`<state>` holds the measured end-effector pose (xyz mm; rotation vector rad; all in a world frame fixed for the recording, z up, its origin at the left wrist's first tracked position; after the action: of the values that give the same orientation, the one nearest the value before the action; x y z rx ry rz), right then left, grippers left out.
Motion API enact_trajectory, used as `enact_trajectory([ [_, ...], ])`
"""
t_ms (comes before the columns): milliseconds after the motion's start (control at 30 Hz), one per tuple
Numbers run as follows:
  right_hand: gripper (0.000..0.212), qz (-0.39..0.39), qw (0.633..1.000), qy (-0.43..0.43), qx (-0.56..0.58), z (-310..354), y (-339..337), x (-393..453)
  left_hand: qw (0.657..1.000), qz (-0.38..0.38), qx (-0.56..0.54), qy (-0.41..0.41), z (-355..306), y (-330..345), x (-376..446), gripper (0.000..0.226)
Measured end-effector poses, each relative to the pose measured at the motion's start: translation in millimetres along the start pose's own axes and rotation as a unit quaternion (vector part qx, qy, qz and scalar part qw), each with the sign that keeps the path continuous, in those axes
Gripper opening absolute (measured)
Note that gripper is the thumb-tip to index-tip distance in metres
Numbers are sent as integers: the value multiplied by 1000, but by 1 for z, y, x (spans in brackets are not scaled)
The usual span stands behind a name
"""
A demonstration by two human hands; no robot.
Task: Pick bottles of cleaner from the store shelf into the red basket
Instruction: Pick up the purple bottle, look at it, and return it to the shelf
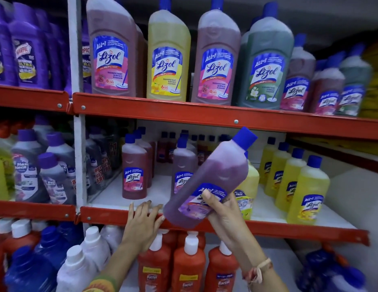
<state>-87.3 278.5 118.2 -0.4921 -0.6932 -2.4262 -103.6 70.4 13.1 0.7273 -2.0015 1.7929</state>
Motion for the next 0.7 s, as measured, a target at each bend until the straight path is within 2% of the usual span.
enact_trajectory([
  [67, 77, 15, 999, 9, 40, 3, -2, -7, 1000, 3, 4, 5, -2, -2, -1, 66],
  [167, 79, 19, 999, 14, 36, 11, -7, -14, 1000, 16, 12, -3, -1, -1, -1, 77],
  [333, 79, -6, 996, 6, -91, 14, -16, -2, 998, 59, 5, -30, 1, 5, -2, 69],
  [433, 65, -6, 986, 8, -166, 2, -23, 21, 998, 61, 4, -30, 2, 5, -2, 67],
  [600, 70, -22, 975, 54, -214, -33, -34, 69, 996, 77, 19, -30, 4, 7, 1, 64],
  [700, 66, -13, 969, 99, -226, -51, -37, 87, 996, 78, 22, -31, 6, 10, 2, 65],
])
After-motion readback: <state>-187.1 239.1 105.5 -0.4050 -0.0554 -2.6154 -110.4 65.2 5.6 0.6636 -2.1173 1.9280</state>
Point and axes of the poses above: each hand's wrist, its own x-axis towards the middle knuckle, its own y-axis out of the palm, z = x × y, the point moved 5 cm from there along x, towards the middle knuckle, and after that the axes turned 5 degrees about -x, right-handed, at the moved point
